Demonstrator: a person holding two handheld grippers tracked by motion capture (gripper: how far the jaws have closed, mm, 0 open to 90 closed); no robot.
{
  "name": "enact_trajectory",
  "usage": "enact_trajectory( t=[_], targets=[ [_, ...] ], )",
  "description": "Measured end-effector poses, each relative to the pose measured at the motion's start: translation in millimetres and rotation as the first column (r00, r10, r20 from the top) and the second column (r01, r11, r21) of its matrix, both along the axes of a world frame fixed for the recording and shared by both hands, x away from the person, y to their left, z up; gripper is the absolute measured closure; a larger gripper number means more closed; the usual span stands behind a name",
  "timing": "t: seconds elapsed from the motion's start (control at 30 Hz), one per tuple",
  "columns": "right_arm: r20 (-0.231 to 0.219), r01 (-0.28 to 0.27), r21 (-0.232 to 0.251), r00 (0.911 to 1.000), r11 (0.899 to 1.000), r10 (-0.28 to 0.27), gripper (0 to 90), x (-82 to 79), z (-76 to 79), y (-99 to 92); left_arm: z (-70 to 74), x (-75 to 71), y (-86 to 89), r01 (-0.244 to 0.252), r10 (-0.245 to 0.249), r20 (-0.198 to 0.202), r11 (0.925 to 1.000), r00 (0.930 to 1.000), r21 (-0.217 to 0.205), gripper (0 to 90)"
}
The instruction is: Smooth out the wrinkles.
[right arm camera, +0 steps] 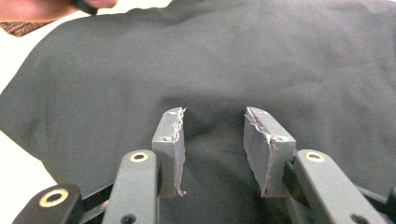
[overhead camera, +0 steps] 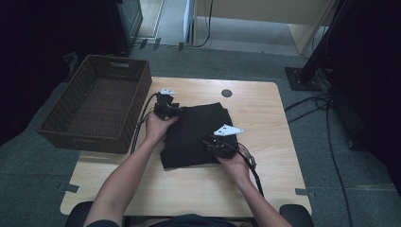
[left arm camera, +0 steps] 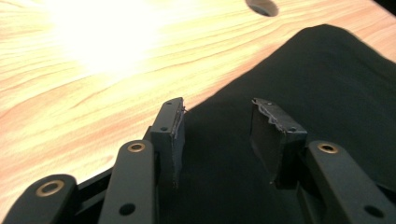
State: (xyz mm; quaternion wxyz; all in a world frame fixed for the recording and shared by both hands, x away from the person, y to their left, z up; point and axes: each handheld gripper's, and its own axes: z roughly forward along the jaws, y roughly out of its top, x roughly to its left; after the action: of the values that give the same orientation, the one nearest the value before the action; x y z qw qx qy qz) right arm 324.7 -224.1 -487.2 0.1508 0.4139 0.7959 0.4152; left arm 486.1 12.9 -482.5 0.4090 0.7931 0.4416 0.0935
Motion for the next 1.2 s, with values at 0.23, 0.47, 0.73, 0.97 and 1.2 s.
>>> enact_trajectory(
  t=[0.23, 0.47, 0.73, 0.97, 1.2],
  targets=[
    [-0.003, -0.008, -0.019, 1.0000, 1.000, 0.008, 55.2, -11.5, -7.6, 6.8, -11.1, 14.7, -18.1, 0.028, -0.028, 0.014, 0.9995, 0.9995, 0.015, 49.1],
    [0.002, -0.012, -0.039, 0.9999, 0.999, 0.012, 55.4, -10.6, -17.2, 8.3, -29.8, 20.1, -25.3, 0.078, -0.077, -0.009, 0.9948, 0.9970, 0.065, 38.9],
    [0.013, -0.006, -0.033, 0.9999, 0.999, 0.006, 58.1, -8.4, -20.6, 6.8, -31.6, 18.5, -23.9, 0.116, -0.116, -0.010, 0.9928, 0.9932, 0.029, 36.2],
    [0.021, -0.002, -0.031, 0.9998, 1.000, 0.003, 59.7, -6.7, -22.4, 6.0, -31.5, 9.0, -24.5, 0.198, -0.198, -0.025, 0.9801, 0.9799, 0.012, 49.4],
    [0.036, 0.009, -0.025, 0.9993, 1.000, -0.008, 60.2, -4.7, -24.7, 5.3, -29.6, 4.4, -29.8, 0.215, -0.214, -0.029, 0.9752, 0.9765, 0.053, 73.5]
  ],
)
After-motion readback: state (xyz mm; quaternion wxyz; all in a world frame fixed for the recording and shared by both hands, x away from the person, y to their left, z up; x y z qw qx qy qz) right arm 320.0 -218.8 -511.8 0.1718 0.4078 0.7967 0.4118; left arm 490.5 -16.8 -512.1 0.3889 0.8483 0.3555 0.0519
